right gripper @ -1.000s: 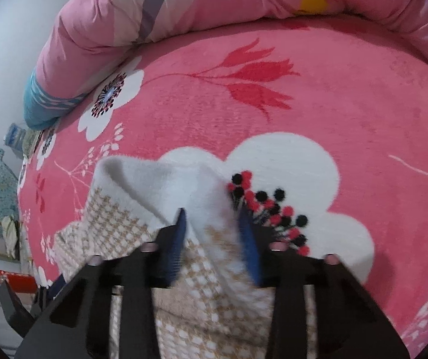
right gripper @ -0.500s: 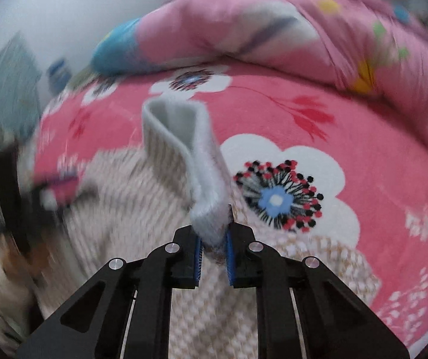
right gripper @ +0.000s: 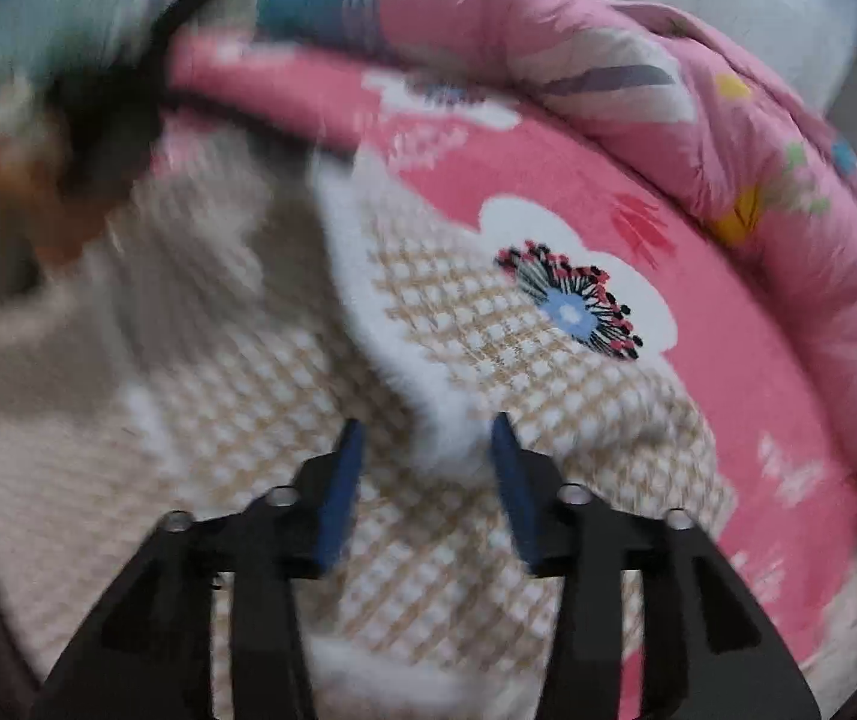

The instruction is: Fold large clothes

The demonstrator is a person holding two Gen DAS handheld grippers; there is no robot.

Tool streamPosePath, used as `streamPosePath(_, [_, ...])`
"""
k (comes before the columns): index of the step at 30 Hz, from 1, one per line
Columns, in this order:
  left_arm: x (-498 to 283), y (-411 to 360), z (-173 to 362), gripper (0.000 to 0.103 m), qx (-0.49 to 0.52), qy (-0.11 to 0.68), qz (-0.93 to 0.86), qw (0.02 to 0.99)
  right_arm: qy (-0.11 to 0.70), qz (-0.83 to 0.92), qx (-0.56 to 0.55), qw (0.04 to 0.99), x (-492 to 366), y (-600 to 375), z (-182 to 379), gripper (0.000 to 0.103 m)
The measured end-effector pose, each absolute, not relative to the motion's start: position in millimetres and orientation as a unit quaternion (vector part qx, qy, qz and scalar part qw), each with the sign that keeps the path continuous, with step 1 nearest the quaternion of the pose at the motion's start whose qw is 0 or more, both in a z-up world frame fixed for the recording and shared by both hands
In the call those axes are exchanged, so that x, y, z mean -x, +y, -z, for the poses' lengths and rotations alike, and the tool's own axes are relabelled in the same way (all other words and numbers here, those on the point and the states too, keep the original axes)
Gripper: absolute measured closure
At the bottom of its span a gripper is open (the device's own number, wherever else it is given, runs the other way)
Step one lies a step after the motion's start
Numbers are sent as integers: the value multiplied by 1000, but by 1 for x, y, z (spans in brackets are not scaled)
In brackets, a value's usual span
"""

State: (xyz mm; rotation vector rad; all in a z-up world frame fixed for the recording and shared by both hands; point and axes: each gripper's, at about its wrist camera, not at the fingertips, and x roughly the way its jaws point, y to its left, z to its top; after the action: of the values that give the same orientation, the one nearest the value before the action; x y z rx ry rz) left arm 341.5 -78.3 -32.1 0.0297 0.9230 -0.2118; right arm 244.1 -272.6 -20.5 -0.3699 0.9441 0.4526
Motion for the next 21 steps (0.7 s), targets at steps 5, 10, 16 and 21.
streamPosePath(5, [-330,-82,52,8,-18,454,101,885,493,-186,-83,846,-271,-347,5,42])
streamPosePath(10, [-328,-84,58,8,-22,453,95,886,559,-157,-184,793,-315,-363,43,68])
streamPosePath(16, [-321,-74,64,7,-25,452,95,887,539,-127,-97,827,-351,-354,44,87])
streamPosePath(21, [-316,-77,65,7,-37,445,96,889,571,-112,-92,808,-360,-376,77,61])
